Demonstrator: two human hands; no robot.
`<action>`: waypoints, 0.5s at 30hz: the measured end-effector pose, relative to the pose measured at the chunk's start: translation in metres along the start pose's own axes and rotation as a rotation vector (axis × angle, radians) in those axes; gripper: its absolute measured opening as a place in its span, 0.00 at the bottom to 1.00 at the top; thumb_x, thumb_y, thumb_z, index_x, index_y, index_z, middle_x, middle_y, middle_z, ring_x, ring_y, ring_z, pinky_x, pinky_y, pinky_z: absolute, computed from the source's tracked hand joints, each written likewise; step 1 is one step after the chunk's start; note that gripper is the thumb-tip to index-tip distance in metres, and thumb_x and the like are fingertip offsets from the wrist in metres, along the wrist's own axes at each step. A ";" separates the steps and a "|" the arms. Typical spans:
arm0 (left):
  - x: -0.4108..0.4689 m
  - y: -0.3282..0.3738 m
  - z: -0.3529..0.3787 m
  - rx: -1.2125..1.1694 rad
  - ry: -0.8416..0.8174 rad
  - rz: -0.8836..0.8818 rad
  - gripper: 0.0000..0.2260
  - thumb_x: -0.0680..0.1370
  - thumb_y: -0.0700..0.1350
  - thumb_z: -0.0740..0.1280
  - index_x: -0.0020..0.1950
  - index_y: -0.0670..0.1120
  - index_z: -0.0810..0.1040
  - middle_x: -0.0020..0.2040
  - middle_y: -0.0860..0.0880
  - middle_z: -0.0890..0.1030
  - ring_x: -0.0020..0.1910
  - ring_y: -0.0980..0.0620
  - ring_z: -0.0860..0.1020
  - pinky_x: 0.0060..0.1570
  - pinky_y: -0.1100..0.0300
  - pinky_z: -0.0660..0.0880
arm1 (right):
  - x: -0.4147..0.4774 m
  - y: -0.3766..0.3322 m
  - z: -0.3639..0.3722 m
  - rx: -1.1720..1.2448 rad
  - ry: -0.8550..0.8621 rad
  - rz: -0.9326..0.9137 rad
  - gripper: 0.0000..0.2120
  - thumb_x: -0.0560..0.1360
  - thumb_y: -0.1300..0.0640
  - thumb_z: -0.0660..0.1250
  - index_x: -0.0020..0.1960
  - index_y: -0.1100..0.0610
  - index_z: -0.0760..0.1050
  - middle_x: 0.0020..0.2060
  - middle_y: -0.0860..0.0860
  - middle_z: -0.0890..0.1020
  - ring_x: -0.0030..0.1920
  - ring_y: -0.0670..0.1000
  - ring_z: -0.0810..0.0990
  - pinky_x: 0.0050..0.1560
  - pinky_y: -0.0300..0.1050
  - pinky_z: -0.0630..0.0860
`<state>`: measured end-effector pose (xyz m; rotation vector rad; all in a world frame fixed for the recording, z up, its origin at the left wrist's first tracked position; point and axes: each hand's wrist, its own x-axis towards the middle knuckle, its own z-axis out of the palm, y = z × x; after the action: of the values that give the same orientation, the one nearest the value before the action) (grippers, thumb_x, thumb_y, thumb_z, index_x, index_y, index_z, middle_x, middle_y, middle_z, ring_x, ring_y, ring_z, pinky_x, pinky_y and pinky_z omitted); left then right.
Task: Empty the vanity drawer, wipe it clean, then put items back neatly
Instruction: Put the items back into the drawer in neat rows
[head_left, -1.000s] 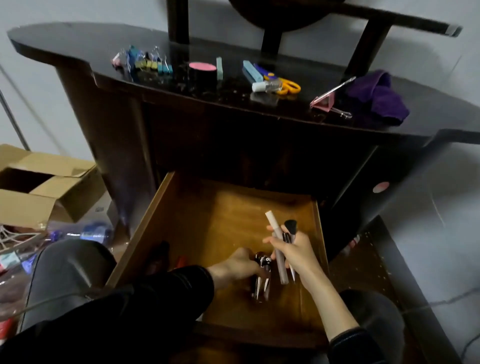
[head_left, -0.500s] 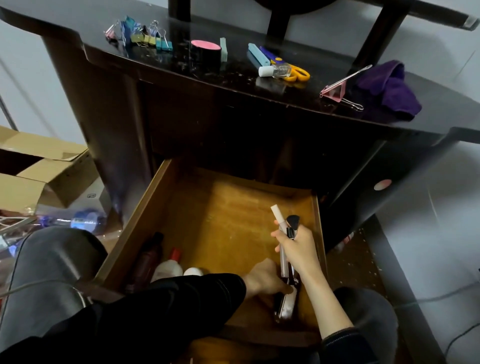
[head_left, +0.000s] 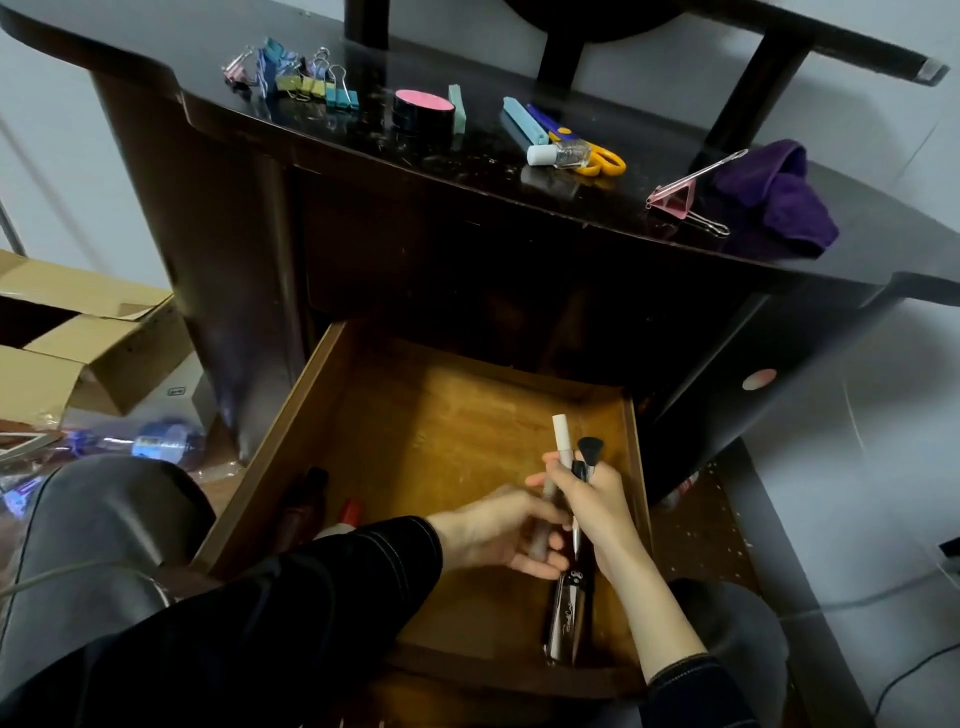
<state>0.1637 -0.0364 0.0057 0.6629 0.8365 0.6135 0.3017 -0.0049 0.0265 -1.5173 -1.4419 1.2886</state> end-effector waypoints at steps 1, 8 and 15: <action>0.001 -0.002 0.001 0.022 0.042 0.004 0.07 0.80 0.39 0.63 0.58 0.43 0.74 0.38 0.46 0.77 0.41 0.46 0.83 0.47 0.50 0.83 | 0.000 0.001 0.000 -0.028 0.000 0.001 0.05 0.82 0.52 0.65 0.52 0.51 0.80 0.42 0.46 0.88 0.42 0.42 0.85 0.35 0.39 0.76; 0.007 -0.004 -0.005 -0.057 0.462 -0.009 0.06 0.75 0.38 0.60 0.47 0.41 0.76 0.28 0.48 0.69 0.26 0.49 0.69 0.30 0.59 0.71 | -0.002 0.004 0.007 -0.215 0.087 -0.095 0.08 0.83 0.51 0.63 0.52 0.53 0.78 0.41 0.49 0.86 0.37 0.50 0.86 0.27 0.41 0.75; 0.006 0.006 -0.015 -0.143 0.521 0.152 0.14 0.78 0.54 0.71 0.50 0.42 0.77 0.30 0.49 0.74 0.28 0.52 0.70 0.29 0.61 0.67 | -0.006 0.005 0.005 -0.355 -0.317 -0.011 0.08 0.82 0.55 0.63 0.48 0.57 0.78 0.32 0.56 0.83 0.24 0.49 0.72 0.23 0.41 0.66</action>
<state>0.1537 -0.0242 -0.0002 0.4413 1.2177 0.9983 0.2986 -0.0127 0.0220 -1.5711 -1.9646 1.3645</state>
